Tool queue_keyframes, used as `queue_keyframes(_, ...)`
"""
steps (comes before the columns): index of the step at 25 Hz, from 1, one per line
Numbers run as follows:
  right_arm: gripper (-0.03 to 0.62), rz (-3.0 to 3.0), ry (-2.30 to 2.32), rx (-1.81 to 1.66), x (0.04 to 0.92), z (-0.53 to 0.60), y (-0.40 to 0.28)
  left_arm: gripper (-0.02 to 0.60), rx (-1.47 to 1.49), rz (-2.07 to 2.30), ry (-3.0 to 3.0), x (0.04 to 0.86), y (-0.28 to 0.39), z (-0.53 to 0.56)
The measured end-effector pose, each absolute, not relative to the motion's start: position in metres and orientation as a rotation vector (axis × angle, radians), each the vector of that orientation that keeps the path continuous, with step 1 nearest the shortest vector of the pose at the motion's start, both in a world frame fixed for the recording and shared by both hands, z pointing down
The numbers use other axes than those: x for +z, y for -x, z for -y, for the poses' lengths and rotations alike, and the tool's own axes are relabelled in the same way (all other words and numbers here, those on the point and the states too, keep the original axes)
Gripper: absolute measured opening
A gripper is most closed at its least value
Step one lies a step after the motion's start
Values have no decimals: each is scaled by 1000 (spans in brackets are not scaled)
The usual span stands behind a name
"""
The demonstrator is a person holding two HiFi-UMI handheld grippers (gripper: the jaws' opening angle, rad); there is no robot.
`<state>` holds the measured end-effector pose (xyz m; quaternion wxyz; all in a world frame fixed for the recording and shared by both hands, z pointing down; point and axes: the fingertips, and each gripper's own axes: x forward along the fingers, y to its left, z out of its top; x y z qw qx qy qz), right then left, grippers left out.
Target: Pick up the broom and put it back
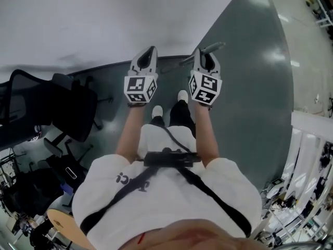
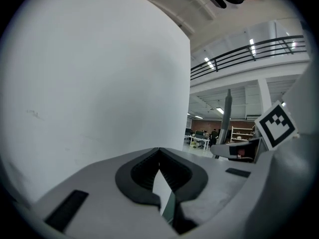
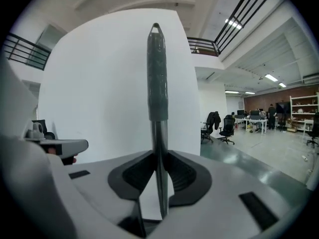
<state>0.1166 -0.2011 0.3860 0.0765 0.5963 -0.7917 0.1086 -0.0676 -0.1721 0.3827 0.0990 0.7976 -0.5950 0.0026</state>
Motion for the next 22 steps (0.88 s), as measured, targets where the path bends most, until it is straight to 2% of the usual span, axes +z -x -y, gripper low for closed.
queue_keyframes(12, 95, 2573, -1796, 70, 255, 155, -73, 9, -29, 1876, -2507, 265, 79, 135)
queue_keyframes(17, 95, 2617, -1795, 29, 233, 143, -57, 8, -14, 1971, -2520, 237, 92, 122)
queue_keyframes(22, 95, 2608, -1767, 31, 238, 138, -46, 9, -133, 2015, -2472, 231, 105, 114)
